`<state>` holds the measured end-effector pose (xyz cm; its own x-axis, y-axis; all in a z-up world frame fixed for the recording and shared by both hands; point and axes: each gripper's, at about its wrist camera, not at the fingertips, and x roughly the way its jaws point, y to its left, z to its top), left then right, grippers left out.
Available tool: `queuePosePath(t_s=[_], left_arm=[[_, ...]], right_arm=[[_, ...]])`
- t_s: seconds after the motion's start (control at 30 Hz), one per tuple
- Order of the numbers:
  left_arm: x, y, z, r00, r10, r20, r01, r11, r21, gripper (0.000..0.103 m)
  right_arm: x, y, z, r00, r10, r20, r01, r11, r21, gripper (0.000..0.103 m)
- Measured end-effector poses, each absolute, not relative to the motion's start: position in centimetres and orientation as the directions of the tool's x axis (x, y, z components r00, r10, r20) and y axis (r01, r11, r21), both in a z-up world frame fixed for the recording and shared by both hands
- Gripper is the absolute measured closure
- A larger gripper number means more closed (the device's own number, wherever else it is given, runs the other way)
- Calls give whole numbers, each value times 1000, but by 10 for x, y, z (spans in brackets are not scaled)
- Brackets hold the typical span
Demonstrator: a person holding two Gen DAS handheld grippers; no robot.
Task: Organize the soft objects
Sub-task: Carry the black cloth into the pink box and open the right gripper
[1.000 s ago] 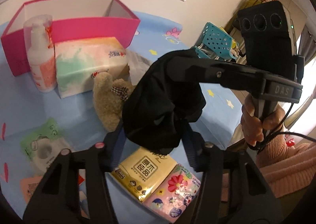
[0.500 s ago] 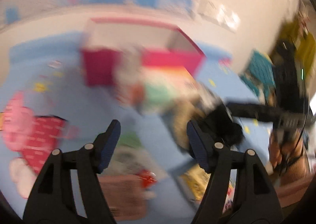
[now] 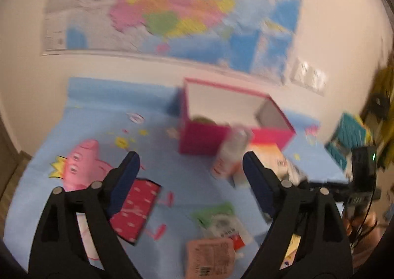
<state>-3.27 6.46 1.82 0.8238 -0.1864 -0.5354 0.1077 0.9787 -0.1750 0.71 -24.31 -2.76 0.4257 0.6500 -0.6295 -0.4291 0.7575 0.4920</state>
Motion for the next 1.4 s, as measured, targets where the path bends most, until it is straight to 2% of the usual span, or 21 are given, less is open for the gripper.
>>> queuePosePath(t_s=[0.07, 0.2, 0.33, 0.37, 0.4, 0.47, 0.57, 0.63, 0.83, 0.9, 1.03, 1.4], left_arm=[[-28, 41, 9, 794, -222, -565, 171, 975, -143, 17], [-17, -1, -14, 688, -365, -627, 323, 928, -186, 17], [-8, -31, -33, 607, -431, -668, 395, 893, -218, 17], [-7, -36, -37, 588, -448, -674, 405, 884, -234, 17], [-6, -41, -40, 568, -469, -677, 422, 871, -250, 17], [-6, -53, -44, 542, -487, -685, 451, 856, -252, 17], [-10, -70, -46, 518, -505, -691, 506, 832, -229, 24], [-11, -82, -49, 475, -533, -700, 550, 801, -237, 37], [-9, -95, -53, 435, -549, -713, 584, 775, -240, 61], [-9, -94, -51, 431, -562, -706, 585, 770, -256, 66], [-12, -91, -37, 458, -582, -672, 592, 764, -258, 71], [16, -85, 22, 545, -571, -614, 594, 780, -198, 71]], right_arm=[[5, -240, -32, 396, 646, -652, -434, 758, 487, 22], [-2, -237, -42, 374, 639, -671, -436, 761, 481, 22], [-5, -241, -51, 384, 631, -675, -413, 771, 485, 25], [-7, -244, -52, 392, 634, -666, -408, 769, 492, 34], [-7, -245, -52, 389, 641, -662, -411, 764, 498, 50], [-9, -247, -51, 396, 641, -657, -418, 763, 493, 68], [-11, -250, -45, 408, 655, -636, -435, 752, 496, 78], [-13, -251, -41, 410, 670, -619, -445, 740, 505, 80], [-15, -250, -24, 422, 692, -585, -485, 718, 499, 83], [-16, -251, -18, 428, 700, -572, -495, 711, 499, 83], [-14, -251, -6, 432, 714, -550, -521, 696, 494, 83], [23, -246, 51, 491, 724, -484, -599, 684, 416, 83]])
